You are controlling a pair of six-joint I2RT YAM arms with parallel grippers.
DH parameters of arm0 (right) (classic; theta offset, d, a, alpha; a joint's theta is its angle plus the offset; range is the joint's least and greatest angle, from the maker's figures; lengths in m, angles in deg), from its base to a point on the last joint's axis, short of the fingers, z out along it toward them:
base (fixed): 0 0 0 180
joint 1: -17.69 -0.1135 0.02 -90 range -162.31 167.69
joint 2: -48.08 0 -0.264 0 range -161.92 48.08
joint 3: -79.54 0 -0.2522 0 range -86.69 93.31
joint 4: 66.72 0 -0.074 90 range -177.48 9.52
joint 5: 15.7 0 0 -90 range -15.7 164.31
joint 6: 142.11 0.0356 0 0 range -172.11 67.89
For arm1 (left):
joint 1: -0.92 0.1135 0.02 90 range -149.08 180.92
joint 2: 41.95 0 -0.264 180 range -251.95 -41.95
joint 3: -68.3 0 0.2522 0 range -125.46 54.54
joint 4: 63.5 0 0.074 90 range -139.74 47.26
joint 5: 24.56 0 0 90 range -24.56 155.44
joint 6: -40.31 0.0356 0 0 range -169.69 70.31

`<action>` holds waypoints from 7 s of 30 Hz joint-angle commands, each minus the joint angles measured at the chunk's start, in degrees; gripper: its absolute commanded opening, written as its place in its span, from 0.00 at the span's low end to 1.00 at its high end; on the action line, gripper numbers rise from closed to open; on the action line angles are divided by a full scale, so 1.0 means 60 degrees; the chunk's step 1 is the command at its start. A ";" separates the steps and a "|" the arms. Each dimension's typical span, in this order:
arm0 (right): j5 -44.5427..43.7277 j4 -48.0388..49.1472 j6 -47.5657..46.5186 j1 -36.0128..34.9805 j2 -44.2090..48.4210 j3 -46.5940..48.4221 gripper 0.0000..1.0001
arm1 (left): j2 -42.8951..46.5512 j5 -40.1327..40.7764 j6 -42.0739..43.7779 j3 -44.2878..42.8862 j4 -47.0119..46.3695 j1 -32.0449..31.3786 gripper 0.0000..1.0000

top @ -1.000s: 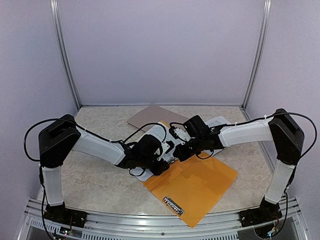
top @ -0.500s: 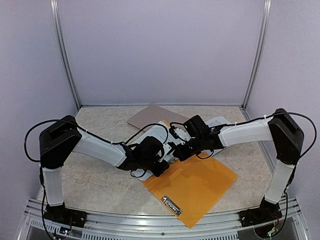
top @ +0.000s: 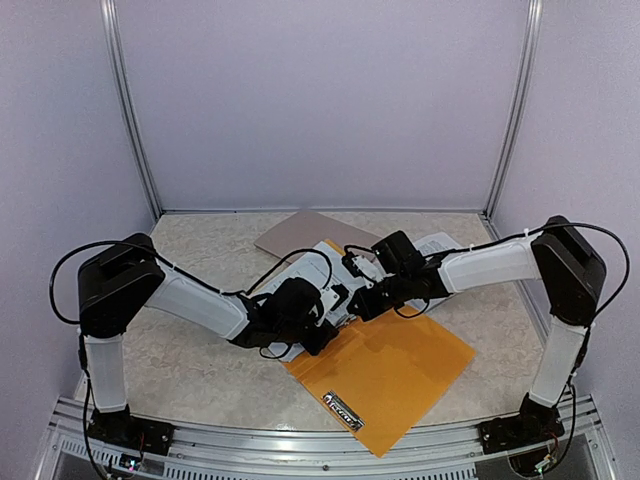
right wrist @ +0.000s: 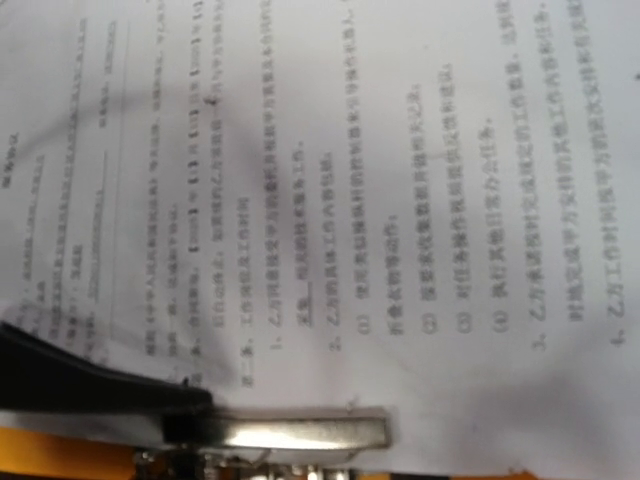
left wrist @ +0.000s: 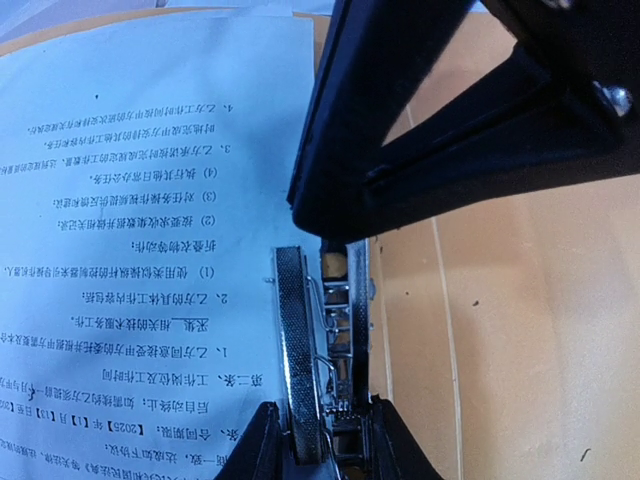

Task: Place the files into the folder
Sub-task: Clamp the file with the spring clip on the folder, then rotate the folder with some files at the center of the board.

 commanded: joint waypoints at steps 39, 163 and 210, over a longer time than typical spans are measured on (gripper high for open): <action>0.0673 0.1164 -0.0036 0.1011 -0.1545 -0.2274 0.00 | -0.0154 -0.0132 0.0056 0.0647 0.0198 -0.0264 0.24; 0.1666 0.0042 -0.0843 0.2139 -0.1129 0.0895 0.74 | 0.0476 -0.3988 0.5971 -0.2438 0.5510 0.2465 0.54; 0.3012 0.5440 0.3662 0.2783 0.0212 -0.1447 0.00 | 0.4997 0.0797 -0.3771 0.0726 0.5456 0.2364 0.99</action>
